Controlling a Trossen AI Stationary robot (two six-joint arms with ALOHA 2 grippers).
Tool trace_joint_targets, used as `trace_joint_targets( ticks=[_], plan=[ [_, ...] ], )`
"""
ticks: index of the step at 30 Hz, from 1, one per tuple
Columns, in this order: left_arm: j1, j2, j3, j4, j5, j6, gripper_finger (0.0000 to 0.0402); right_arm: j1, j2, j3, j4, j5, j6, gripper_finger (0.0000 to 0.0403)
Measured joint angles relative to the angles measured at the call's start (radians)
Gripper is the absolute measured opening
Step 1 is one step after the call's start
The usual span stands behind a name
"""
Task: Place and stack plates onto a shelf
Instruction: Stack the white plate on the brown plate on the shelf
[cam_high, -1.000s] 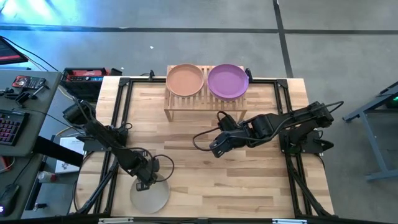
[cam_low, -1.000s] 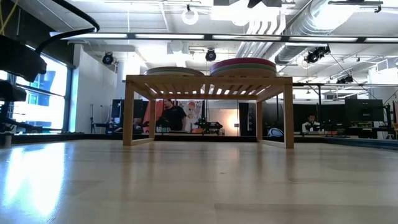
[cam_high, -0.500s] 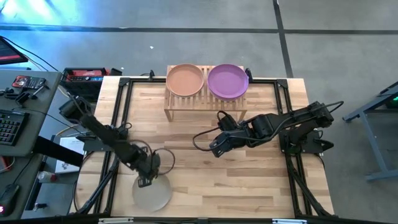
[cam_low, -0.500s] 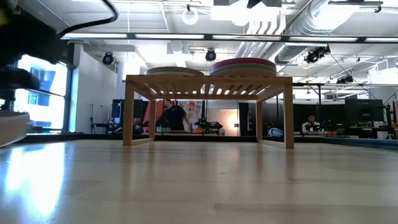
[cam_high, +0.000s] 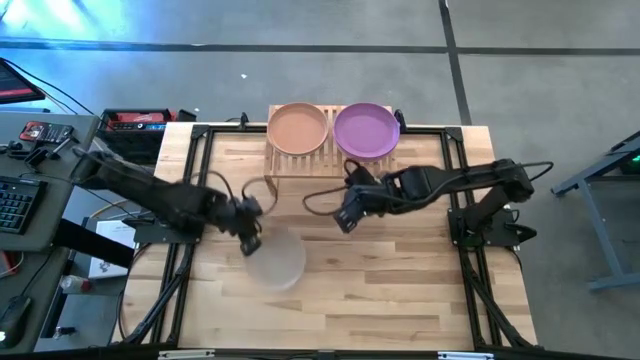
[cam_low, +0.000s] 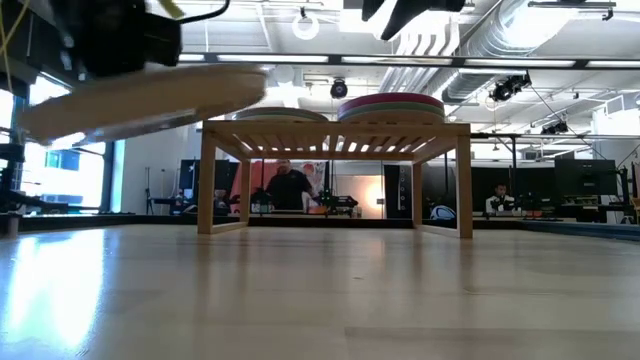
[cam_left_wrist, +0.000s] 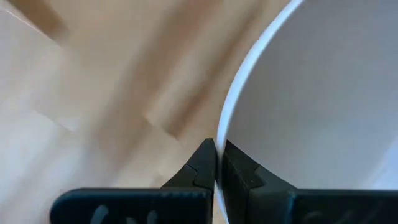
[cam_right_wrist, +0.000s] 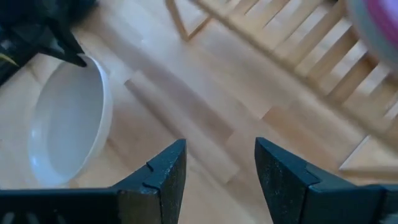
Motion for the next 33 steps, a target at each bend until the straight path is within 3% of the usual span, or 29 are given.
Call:
trace_joint_targets(
  ticks=[6, 10, 17, 27, 33],
  plan=[
    [0.194, -0.076, 0.044, -0.002, -0.105, 0.063, 0.0, -0.086, 0.0, 0.0, 0.069, 0.123, -0.151, 0.0167],
    [0.33, -0.095, 0.091, -0.001, -0.166, 0.103, 0.0, -0.143, 0.0, 0.0, 0.175, 0.15, -0.304, 0.0167],
    [0.524, -0.092, 0.187, 0.013, -0.177, 0.217, 0.0, -0.232, 0.0, 0.0, 0.376, 0.203, -0.548, 0.0167],
    [0.666, -0.089, 0.333, 0.011, -0.219, 0.32, 0.0, -0.339, 0.0, 0.0, 0.63, 0.191, -0.841, 0.0167],
    [0.714, -0.086, 0.387, 0.024, -0.287, 0.397, 0.0, -0.401, 0.0, 0.0, 0.68, 0.004, -1.018, 0.0167]
  ],
)
